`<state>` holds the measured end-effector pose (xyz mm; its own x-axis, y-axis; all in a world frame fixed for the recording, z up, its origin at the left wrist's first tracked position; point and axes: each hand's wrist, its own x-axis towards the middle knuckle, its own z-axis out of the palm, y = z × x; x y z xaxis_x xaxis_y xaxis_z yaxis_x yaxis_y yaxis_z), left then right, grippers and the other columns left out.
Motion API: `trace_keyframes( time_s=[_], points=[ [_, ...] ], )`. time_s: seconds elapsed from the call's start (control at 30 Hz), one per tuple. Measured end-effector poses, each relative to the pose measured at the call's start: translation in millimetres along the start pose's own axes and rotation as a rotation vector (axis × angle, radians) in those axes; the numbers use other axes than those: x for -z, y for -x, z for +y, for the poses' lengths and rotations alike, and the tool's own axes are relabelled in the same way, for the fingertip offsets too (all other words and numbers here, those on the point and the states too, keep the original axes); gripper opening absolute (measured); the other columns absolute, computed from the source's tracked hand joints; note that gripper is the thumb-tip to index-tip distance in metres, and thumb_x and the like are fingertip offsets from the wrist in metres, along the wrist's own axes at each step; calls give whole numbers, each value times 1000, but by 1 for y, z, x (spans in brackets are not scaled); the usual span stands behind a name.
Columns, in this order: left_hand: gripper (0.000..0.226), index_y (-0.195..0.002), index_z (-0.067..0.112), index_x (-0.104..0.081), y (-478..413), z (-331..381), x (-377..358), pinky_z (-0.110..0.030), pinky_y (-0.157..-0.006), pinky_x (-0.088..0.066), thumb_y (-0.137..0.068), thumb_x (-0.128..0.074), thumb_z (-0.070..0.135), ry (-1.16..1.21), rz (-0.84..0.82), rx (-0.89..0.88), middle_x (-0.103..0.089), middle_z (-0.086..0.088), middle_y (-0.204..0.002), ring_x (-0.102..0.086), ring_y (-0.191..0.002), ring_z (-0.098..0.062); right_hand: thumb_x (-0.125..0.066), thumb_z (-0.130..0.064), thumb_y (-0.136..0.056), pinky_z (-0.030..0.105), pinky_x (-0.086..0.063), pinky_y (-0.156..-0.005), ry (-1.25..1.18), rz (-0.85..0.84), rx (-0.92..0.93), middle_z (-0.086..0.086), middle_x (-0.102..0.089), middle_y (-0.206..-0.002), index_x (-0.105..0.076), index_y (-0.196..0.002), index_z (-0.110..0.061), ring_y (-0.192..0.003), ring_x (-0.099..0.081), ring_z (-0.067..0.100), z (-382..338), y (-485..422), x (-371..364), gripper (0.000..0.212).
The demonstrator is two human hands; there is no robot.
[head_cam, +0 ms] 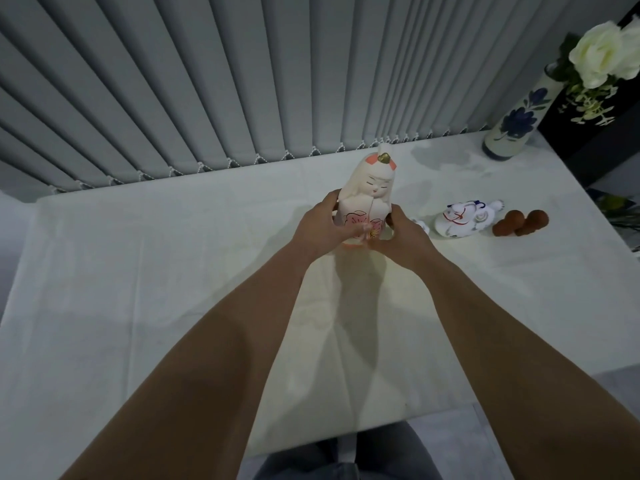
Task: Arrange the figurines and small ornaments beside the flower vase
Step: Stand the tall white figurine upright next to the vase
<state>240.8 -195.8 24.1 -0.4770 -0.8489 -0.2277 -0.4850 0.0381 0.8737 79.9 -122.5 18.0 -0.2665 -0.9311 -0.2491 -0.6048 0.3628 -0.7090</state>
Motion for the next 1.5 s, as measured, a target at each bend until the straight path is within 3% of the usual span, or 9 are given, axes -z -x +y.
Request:
trace_keyframes(
  time_s=[0.23,0.4,0.5,0.67,0.83,1.03,1.17,1.3,1.5],
  points=[
    [75,-133,30,-47,4,-1,-2,-38,-94,-54,-69,-81,47,-35,21,-20,-65,11,-121,-64,-106,-14,-75,-25,-81,22,-42,-62,-5,9,-20,3,-58,-111,-41,-128,-9,-91,-53,16,0,2,-4,60],
    [70,-133,32,-47,4,8,1,-42,-93,-55,-72,-78,42,-40,37,-62,-64,13,-123,-66,-103,-14,-77,-29,-79,18,-42,-61,-74,68,17,-4,-58,-105,-44,-122,-11,-91,-55,15,-4,7,2,57],
    [69,-134,32,-47,-4,27,4,-41,-93,-55,-73,-78,42,-42,76,-97,-64,12,-124,-66,-103,-14,-76,-34,-79,27,-48,-71,-151,99,48,-7,-59,-109,-45,-124,-16,-99,-60,18,-11,3,17,58],
    [68,-130,33,-51,-31,65,-7,-40,-94,-56,-70,-78,50,20,134,-98,-65,9,-121,-67,-104,-13,-76,-33,-78,26,-46,-81,-171,126,96,-7,-64,-117,-48,-127,-21,-107,-61,15,-10,-18,63,59],
    [67,-130,29,-52,-76,103,-42,-38,-93,-57,-71,-80,45,60,157,-134,-66,8,-119,-66,-104,-13,-77,-33,-77,18,-45,-73,-143,137,99,-6,-64,-114,-51,-125,-18,-102,-60,13,11,-51,122,57],
    [64,-131,27,-53,-143,131,-94,-33,-96,-53,-74,-80,40,62,128,-123,-66,9,-117,-62,-110,-13,-78,-33,-75,23,-43,-75,-118,107,51,-7,-62,-117,-48,-129,-21,-103,-58,13,57,-101,178,62],
    [64,-133,25,-53,-182,136,-122,-25,-93,-46,-76,-80,37,45,113,-112,-65,9,-121,-59,-113,-11,-78,-29,-77,15,-40,-66,-121,95,34,-10,-60,-115,-48,-131,-22,-103,-56,11,88,-131,196,63],
    [66,-134,27,-52,-210,131,-139,-29,-98,-46,-75,-80,37,36,114,-81,-63,7,-126,-57,-115,-13,-77,-32,-78,29,-44,-84,-73,77,26,0,-62,-128,-45,-135,-20,-116,-58,22,109,-158,202,67],
    [69,-134,30,-51,-233,121,-155,-33,-103,-47,-72,-81,37,62,112,-36,-64,9,-125,-57,-116,-12,-73,-26,-83,23,-38,-81,-94,48,17,-6,-59,-115,-44,-135,-17,-105,-56,13,125,-178,203,61]
  ],
)
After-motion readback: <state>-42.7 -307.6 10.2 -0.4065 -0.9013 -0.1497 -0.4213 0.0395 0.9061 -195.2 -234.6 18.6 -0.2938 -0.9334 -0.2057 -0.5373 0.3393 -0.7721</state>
